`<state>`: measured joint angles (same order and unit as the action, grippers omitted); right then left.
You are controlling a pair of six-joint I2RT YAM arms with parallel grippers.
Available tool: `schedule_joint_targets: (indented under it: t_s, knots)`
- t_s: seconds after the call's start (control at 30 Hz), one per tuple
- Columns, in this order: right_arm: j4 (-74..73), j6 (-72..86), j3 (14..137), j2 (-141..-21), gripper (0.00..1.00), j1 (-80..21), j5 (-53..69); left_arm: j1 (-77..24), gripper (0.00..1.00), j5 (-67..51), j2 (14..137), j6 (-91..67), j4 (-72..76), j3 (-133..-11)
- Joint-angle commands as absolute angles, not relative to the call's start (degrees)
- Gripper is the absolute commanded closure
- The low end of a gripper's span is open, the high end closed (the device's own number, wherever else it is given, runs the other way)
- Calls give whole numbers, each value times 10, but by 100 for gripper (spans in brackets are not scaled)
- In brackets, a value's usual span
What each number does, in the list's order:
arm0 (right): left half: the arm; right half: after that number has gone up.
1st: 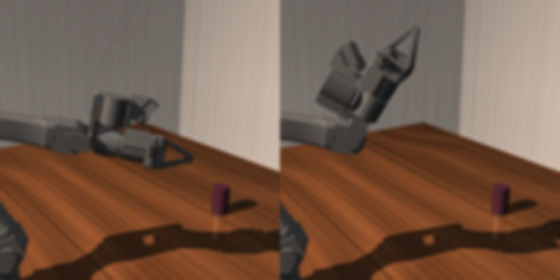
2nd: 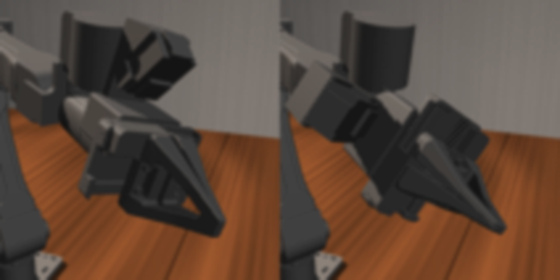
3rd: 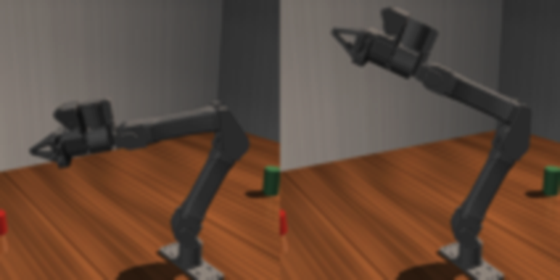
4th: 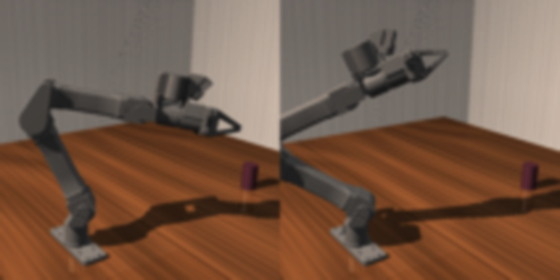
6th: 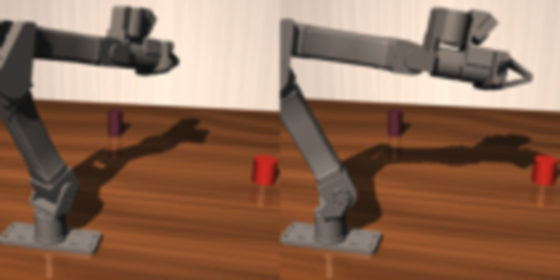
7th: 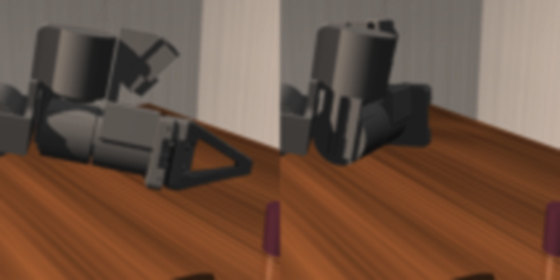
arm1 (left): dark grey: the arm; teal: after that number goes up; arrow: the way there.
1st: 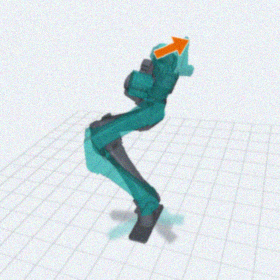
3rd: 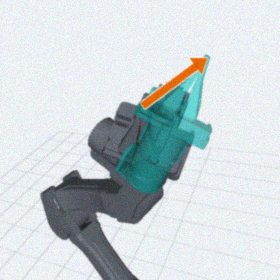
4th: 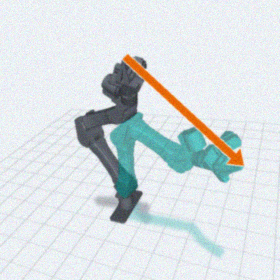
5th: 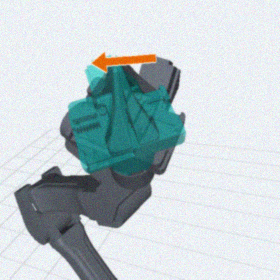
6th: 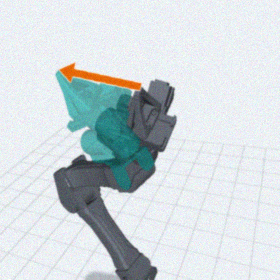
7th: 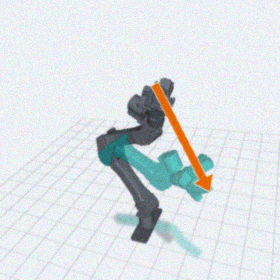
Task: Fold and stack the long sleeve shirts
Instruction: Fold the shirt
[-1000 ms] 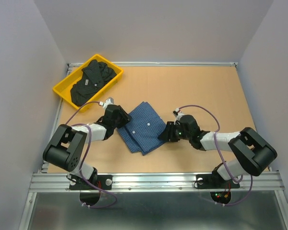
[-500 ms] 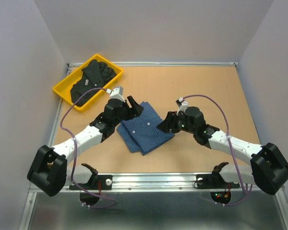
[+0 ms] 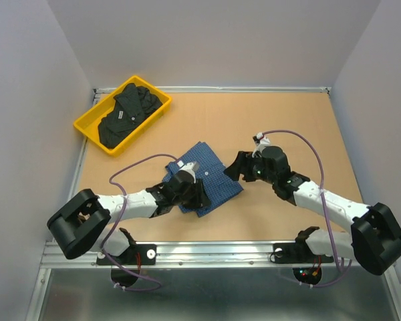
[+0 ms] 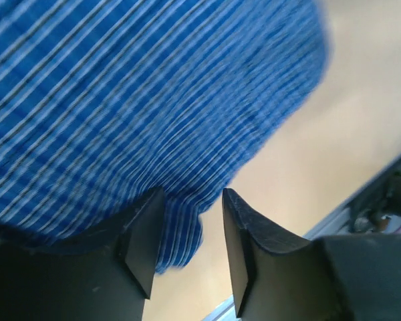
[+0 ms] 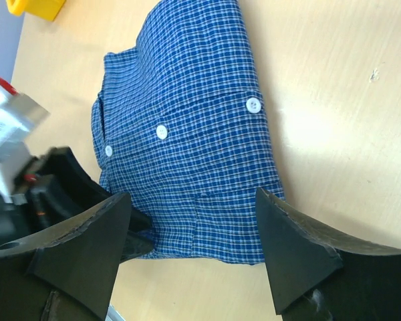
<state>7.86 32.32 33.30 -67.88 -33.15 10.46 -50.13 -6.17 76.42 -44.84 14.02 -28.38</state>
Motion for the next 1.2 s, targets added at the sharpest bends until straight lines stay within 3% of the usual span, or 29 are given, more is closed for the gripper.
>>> schedule_joint_targets:
  t_s: [0.0,0.23,0.5,0.9,1.17]
  knots:
    - [84,314,380,-682,20,-326,106,-500,50,-64,757,-488,161,-244]
    - [121,343,424,-741,20,-326,174,-500,52,-72,733,-502,172,-198]
    - [359,474,428,-848,20,-330,289,-500,52,-77,736,-512,189,-182]
    - [549,538,371,-1044,20,-338,235,-500,52,-78,714,-529,185,-159]
    - [563,526,363,-1052,20,-309,254,-500,53,-102,696,-527,198,-136]
